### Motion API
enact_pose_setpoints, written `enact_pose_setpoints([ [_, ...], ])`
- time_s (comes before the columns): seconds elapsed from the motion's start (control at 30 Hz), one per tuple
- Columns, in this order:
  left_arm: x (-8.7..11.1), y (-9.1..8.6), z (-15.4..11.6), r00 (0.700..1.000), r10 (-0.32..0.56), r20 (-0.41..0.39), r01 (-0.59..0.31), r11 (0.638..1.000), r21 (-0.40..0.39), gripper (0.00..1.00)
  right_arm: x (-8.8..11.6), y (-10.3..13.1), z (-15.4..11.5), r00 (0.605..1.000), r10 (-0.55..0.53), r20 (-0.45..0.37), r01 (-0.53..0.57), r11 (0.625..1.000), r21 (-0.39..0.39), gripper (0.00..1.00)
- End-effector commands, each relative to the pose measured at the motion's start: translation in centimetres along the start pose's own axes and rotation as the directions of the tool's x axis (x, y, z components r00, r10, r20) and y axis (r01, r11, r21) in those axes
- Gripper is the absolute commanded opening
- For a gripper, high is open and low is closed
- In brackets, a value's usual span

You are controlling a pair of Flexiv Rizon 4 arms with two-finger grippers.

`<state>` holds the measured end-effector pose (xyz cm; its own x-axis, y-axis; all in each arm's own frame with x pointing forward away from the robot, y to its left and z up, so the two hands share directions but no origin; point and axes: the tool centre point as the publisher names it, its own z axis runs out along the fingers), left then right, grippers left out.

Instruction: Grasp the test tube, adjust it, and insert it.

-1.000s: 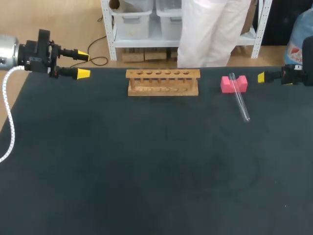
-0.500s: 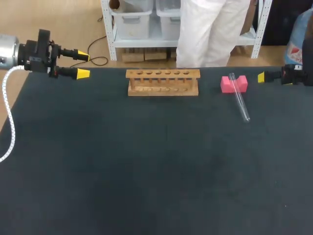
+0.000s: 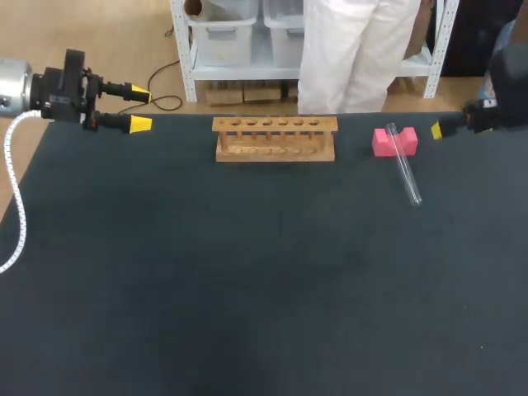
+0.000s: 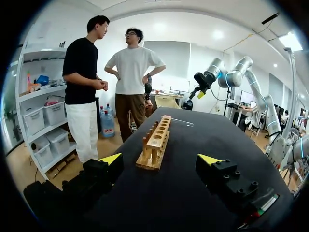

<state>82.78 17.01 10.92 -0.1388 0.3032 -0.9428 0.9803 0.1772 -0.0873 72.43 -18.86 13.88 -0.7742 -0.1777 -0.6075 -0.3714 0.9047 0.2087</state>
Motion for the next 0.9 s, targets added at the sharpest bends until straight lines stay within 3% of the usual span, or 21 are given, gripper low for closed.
enact_pose_setpoints([
  [0.03,0.1,-0.2,0.0,1.000,0.001,0.001,-0.001,1.000,-0.003,1.00,0.1,0.8,1.3,0.999,-0.014,0.048,-0.004,0.939,0.343,1.00],
  [0.3,0.1,-0.2,0.0,1.000,0.001,0.001,-0.001,1.000,-0.003,1.00,-0.9,0.9,3.3,0.995,-0.038,0.088,-0.005,0.896,0.445,1.00],
  [0.53,0.1,-0.2,0.0,1.000,0.001,0.001,-0.001,1.000,-0.003,1.00,-1.6,1.1,4.9,0.991,-0.029,0.134,-0.038,0.882,0.469,1.00],
  [0.9,0.1,-0.2,0.0,1.000,0.001,0.001,-0.001,1.000,-0.003,1.00,-1.4,0.4,8.2,0.992,-0.016,0.122,-0.051,0.851,0.523,1.00],
])
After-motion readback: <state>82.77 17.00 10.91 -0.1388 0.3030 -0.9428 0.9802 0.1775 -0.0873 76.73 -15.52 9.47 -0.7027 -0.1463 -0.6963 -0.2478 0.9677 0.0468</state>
